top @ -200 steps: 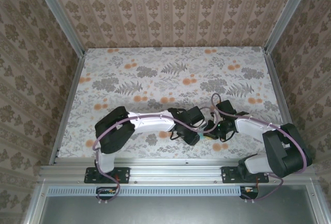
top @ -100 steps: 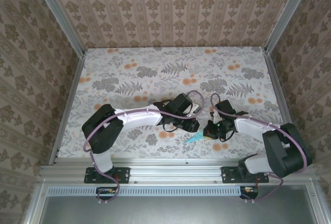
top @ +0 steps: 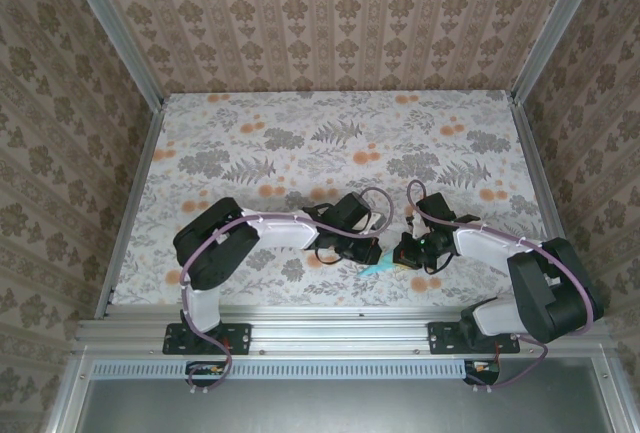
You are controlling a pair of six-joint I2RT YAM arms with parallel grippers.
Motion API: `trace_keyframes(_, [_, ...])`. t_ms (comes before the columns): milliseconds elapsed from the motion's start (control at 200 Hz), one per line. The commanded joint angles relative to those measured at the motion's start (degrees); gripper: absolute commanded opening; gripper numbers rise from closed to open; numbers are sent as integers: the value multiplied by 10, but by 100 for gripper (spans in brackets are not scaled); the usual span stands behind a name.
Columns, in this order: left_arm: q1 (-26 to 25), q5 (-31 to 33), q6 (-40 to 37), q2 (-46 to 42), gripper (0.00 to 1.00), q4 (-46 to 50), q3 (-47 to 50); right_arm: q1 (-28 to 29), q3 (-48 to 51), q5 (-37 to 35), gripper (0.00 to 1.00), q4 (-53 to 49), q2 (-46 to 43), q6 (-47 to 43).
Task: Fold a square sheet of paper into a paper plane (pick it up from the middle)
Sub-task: Fold the wing for the fifth time at the center of the table.
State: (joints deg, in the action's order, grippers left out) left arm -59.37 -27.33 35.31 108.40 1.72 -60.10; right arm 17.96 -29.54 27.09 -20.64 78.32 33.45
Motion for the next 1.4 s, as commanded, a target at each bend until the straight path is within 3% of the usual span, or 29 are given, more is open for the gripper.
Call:
trace_keyframes(0, [0, -27, 19, 8, 8, -33, 14, 9, 24, -79, 0, -53, 28, 11])
trace_keyframes(600, [-14, -27, 1, 34, 5, -19, 25, 12, 22, -85, 0, -53, 29, 14])
trace_keyframes(915, [-31, 31, -42, 67, 5, 46, 16, 12, 7, -89, 0, -72, -2, 13])
trace_keyframes(1250, [-40, 79, -63, 97, 4, 66, 17, -3, -6, -38, 21, -122, -89, 11])
trace_keyframes(1395, [-39, 86, -67, 94, 4, 73, 15, -16, -5, -11, 22, -151, -144, 17])
